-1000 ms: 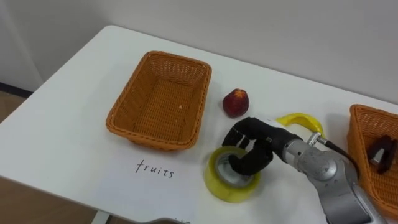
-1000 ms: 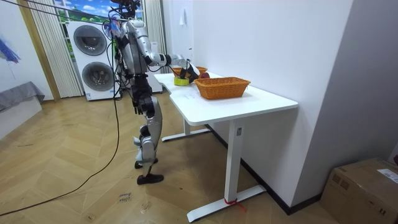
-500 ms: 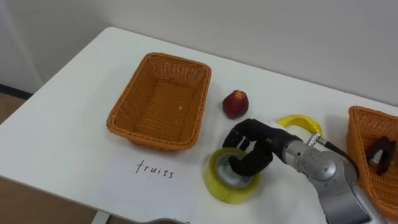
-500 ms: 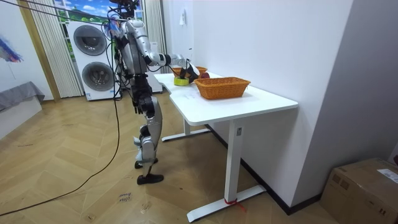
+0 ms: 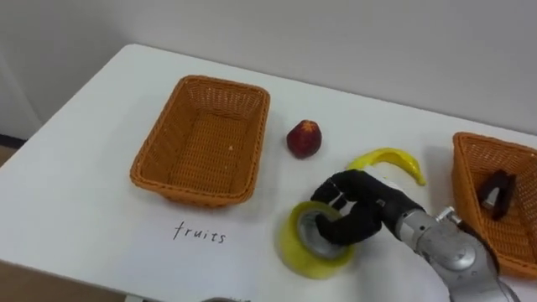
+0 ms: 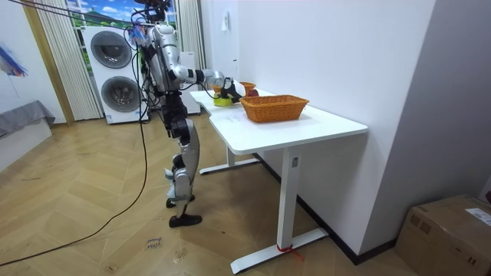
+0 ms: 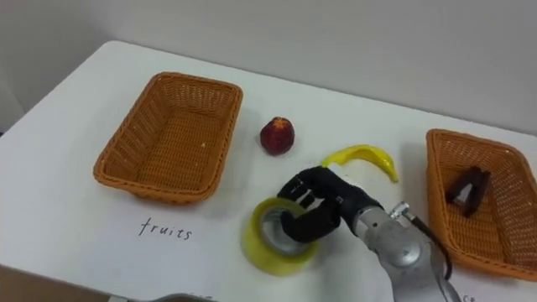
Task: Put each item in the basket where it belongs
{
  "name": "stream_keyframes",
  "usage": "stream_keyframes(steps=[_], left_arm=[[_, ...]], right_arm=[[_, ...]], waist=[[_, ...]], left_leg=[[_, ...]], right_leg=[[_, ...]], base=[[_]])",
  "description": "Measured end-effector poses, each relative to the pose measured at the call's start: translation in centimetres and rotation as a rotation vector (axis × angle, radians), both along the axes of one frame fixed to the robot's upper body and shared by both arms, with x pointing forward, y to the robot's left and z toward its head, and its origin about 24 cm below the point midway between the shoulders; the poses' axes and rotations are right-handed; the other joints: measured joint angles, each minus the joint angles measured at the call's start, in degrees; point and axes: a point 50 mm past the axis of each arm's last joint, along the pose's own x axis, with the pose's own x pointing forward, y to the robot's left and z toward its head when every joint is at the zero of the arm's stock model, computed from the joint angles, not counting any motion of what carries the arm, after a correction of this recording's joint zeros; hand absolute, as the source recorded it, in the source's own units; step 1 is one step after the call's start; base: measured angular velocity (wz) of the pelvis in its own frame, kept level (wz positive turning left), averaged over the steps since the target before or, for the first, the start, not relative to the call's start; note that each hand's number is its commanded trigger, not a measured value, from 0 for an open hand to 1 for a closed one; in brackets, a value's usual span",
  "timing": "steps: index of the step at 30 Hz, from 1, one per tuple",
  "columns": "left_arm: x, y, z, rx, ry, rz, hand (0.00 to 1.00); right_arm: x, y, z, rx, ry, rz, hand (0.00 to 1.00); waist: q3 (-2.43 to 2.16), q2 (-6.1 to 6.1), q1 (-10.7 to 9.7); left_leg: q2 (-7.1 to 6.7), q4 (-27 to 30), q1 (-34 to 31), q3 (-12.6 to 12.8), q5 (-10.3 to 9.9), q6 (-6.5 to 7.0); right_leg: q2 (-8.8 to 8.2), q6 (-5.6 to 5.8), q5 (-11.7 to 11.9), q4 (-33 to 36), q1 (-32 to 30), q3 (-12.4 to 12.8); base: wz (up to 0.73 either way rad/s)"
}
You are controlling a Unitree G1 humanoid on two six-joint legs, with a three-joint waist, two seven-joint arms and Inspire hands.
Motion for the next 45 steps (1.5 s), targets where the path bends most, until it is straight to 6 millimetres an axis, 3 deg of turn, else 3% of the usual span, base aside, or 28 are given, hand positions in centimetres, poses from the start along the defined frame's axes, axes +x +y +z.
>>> stream_keyframes(steps=[3,8,17,22,33,45], left_arm=[[-0.6,-0.2,-0.1,-0.004,0.008,0.018,0.0],[-0.8,-0.5,-0.1,-0.012,-0.005,0.015,0.0],[-1.5,-1.7,-0.5,-0.044,0.01,0.024,0.0],[-1.7,-2.0,-0.6,-0.053,0.014,0.028,0.0],[-1.7,-2.0,-0.6,-0.06,0.008,0.026,0.0],[-1.8,-2.1,-0.6,-0.065,0.008,0.027,0.0]], right_arm=[[0.2,-1.4,1.3,0.042,-0.085,-0.102,1.0],[0.4,-3.2,2.8,0.065,-0.192,-0.223,1.0],[0.5,-3.3,5.0,0.171,-0.34,-0.321,1.0],[0.5,-3.1,5.1,0.227,-0.351,-0.333,1.0],[0.5,-3.5,5.5,0.251,-0.417,-0.439,1.0],[0.4,-4.2,5.1,0.379,-0.415,-0.544,1.0]], waist=[[-0.26,0.72,-1.65],[-0.25,0.89,-3.46],[0.15,1.48,-3.48],[0.24,1.88,-3.32],[-0.03,1.77,-3.51],[0.11,2.26,-4.16]], left_leg=[[0.08,-0.24,0.44,0.4,0.01,0.0],[0.08,-0.27,0.56,0.39,0.0,0.0],[0.05,-0.8,1.24,0.7,-0.02,0.02],[0.03,-0.8,1.19,0.64,-0.02,0.02],[0.03,-0.59,1.27,0.75,-0.01,0.02],[0.05,-0.67,0.95,0.48,-0.01,0.01]], right_leg=[[0.08,-0.01,0.01,0.13,-0.02,0.53],[0.07,-0.01,0.01,0.33,-0.01,0.61],[0.09,0.01,0.0,0.17,0.38,1.06],[0.06,0.03,-0.03,0.04,0.35,0.92],[0.07,0.09,-0.08,0.03,0.35,0.93],[0.04,0.08,-0.07,0.1,0.21,0.47]], base=[[-0.1],[-0.01],[-0.02],[0.0],[0.0],[0.0]])
